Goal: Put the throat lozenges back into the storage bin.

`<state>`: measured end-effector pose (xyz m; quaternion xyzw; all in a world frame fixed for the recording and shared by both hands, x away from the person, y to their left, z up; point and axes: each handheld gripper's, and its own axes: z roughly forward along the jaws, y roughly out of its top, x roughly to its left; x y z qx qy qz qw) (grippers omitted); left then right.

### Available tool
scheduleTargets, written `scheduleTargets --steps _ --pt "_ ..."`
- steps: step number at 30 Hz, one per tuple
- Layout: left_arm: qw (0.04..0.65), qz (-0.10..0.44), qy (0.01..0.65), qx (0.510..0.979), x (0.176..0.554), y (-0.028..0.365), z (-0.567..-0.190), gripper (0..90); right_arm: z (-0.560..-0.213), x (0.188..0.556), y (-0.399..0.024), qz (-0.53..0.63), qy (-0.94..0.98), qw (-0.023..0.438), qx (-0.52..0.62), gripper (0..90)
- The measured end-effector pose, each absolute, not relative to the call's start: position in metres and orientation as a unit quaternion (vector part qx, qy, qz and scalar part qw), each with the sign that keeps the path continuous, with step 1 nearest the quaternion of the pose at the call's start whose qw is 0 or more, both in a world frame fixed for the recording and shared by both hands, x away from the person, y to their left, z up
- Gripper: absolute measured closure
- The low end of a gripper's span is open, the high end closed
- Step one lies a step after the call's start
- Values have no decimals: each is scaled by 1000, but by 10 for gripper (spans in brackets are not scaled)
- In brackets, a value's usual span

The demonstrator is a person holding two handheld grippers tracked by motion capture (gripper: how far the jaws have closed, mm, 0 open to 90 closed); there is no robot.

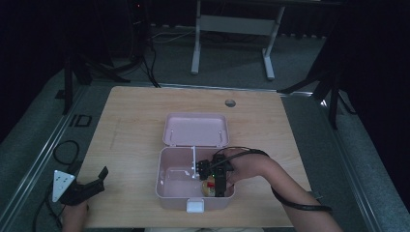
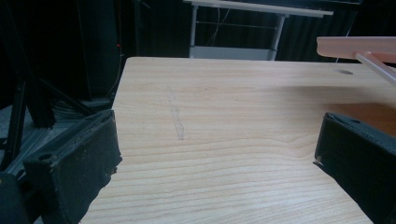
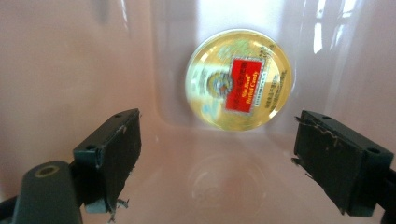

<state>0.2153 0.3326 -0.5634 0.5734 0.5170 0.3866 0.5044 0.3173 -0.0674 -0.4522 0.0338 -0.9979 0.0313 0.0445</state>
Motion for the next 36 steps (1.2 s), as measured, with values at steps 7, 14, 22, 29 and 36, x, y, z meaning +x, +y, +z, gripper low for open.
scheduleTargets --steps 7,14,22,29,36 --pt "504 388 516 573 215 332 -563 4 -423 319 -81 -26 -999 36 23 125" --pt "507 388 517 571 215 333 -564 4 -385 324 -110 -134 -991 20 -6 124" --pt "506 388 517 571 215 333 -564 4 -365 328 -158 -196 -979 -28 -43 123" --pt "506 388 517 571 215 333 -564 4 -380 334 -193 -221 -972 -44 -71 122" --pt "505 387 518 572 215 332 -564 4 -429 342 -222 -232 -964 -66 -109 123"
